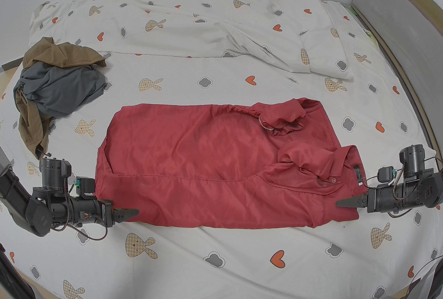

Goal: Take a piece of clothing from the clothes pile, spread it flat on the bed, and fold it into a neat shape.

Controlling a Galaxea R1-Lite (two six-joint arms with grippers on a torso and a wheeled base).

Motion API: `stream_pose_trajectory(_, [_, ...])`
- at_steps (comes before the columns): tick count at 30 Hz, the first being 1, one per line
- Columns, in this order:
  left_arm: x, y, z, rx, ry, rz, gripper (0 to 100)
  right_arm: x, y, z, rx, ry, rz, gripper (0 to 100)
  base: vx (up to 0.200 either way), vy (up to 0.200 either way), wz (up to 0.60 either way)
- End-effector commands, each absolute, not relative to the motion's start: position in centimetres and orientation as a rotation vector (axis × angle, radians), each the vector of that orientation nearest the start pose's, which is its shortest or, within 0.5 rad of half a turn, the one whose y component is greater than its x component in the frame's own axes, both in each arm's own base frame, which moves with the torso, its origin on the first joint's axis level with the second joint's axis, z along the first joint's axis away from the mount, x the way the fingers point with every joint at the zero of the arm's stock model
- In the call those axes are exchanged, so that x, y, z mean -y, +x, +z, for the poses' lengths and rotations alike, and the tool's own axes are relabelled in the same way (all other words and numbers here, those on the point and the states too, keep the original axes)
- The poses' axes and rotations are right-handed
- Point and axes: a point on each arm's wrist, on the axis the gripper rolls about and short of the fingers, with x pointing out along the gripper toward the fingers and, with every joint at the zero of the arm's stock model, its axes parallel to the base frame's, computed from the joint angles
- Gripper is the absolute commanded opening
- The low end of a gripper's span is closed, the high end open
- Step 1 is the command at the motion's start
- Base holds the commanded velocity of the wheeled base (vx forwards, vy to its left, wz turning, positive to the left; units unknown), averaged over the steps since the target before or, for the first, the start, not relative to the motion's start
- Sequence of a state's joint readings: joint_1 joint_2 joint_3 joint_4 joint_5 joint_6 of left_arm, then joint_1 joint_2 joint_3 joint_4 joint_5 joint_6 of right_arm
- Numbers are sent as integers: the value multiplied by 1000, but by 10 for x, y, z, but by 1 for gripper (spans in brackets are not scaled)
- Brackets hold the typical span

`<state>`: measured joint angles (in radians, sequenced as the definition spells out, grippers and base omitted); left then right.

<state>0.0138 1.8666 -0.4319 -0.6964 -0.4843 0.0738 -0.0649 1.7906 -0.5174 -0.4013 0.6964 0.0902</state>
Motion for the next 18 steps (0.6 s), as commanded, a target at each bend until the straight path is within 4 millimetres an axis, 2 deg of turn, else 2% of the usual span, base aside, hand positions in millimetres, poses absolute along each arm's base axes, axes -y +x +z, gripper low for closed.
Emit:
stream_pose_trajectory(1, [6,260,46,-741,-124,-471,100,4,251,74,-845,428,571,0,0,0,0])
stream_pose_trajectory(12, [-9,259,40,-750,-96,-434,100,15,254,77,-818,436,533,0,0,0,0])
stream_pose_trajectory(18, [-18,262,31,-770,-80,-421,100,31,258,79,-792,439,460,0,0,0,0])
